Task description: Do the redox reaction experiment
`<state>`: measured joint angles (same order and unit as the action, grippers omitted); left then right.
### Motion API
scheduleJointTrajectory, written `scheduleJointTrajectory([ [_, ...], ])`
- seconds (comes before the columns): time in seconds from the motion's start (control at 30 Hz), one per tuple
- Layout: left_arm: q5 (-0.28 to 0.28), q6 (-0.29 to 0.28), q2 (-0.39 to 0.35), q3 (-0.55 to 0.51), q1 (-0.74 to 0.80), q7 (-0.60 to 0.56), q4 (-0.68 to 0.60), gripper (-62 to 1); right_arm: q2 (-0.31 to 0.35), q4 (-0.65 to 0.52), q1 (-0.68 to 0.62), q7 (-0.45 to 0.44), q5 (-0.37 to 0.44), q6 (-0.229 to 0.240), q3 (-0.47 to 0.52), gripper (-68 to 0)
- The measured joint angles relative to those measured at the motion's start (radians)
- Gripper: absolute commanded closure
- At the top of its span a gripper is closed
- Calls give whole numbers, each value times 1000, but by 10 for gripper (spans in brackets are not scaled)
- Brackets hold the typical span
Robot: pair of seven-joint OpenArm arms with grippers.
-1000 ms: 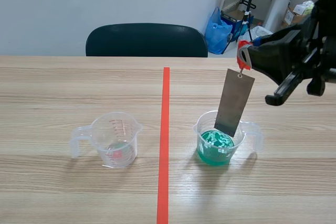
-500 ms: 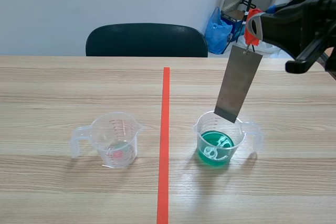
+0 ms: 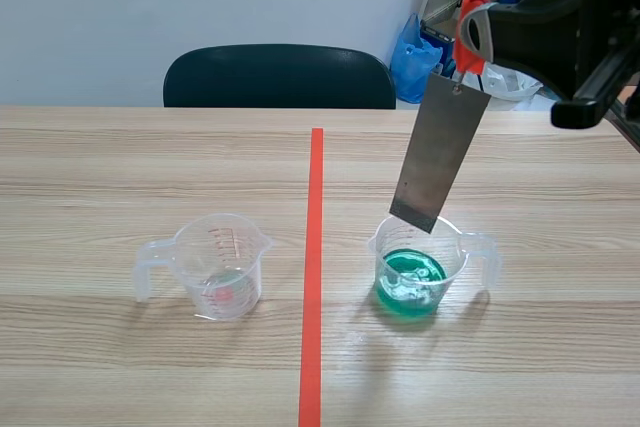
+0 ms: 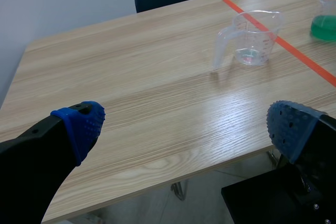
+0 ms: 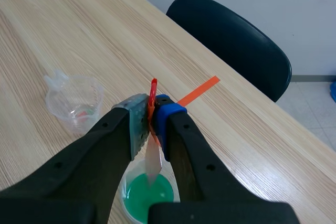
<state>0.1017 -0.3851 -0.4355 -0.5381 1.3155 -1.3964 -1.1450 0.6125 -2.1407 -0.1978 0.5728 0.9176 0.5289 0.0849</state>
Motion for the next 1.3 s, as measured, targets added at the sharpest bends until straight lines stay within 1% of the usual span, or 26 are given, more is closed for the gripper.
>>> scheduleJointTrajectory([
  [0.2,0,0,0,0,0,0,0,-623,0,-7,0,39,1,0,3,-6],
  [0.33,0,0,0,0,0,0,0,-623,0,-7,0,38,7,0,21,-6],
  [0.57,0,0,0,0,0,0,0,-623,0,-7,0,39,19,0,21,-6],
  [1.3,0,0,0,0,0,0,0,-623,0,-7,0,39,18,0,21,-6],
])
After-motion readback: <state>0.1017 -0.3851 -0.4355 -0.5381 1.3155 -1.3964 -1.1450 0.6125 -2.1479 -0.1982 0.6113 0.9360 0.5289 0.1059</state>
